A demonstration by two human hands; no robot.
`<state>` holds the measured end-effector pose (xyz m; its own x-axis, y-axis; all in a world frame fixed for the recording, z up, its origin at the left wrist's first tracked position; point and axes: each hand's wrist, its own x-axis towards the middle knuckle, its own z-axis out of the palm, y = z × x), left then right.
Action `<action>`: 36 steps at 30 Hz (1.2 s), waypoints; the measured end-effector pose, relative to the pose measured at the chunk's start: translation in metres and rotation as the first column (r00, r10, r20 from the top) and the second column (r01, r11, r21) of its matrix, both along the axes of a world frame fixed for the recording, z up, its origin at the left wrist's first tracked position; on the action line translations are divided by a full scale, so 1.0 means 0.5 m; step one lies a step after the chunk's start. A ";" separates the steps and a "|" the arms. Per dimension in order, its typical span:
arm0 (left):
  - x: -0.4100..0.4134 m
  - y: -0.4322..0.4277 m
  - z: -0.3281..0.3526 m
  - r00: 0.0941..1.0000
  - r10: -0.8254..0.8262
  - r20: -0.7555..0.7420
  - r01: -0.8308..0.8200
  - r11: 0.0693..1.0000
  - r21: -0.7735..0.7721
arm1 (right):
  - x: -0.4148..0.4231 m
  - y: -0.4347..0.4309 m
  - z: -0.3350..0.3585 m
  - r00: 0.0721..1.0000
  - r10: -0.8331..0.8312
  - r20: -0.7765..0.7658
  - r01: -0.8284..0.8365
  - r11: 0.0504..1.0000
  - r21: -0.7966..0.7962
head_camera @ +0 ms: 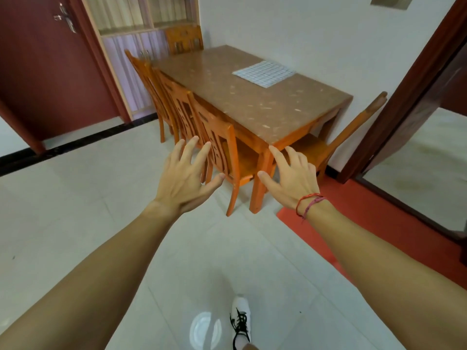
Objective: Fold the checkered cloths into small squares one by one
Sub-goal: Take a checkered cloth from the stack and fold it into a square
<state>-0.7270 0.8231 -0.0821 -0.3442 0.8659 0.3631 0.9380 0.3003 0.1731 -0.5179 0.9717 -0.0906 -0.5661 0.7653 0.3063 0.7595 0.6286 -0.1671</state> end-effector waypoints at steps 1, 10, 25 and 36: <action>-0.018 0.032 0.000 1.000 0.000 0.000 0.000 1.000 0.000 | -0.018 0.034 -0.003 1.000 0.003 -0.006 -0.003 1.000 -0.001; -0.164 0.319 0.024 1.000 0.010 -0.012 -0.010 1.000 -0.013 | -0.170 0.331 0.010 1.000 0.009 -0.006 -0.009 1.000 -0.024; -0.414 0.730 -0.030 0.995 -0.087 -0.054 0.085 0.995 -0.053 | -0.390 0.699 -0.047 0.996 -0.073 0.042 0.077 0.992 -0.105; -0.590 1.002 -0.042 0.988 -0.152 0.001 0.150 0.978 -0.142 | -0.526 0.933 -0.030 0.981 -0.188 0.044 0.192 0.978 -0.087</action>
<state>-1.0223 1.3239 -0.1032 -0.2027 0.9505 0.2357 0.9758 0.1760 0.1294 -0.7810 1.4380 -0.1059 -0.4168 0.8836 0.2134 0.8700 0.4558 -0.1880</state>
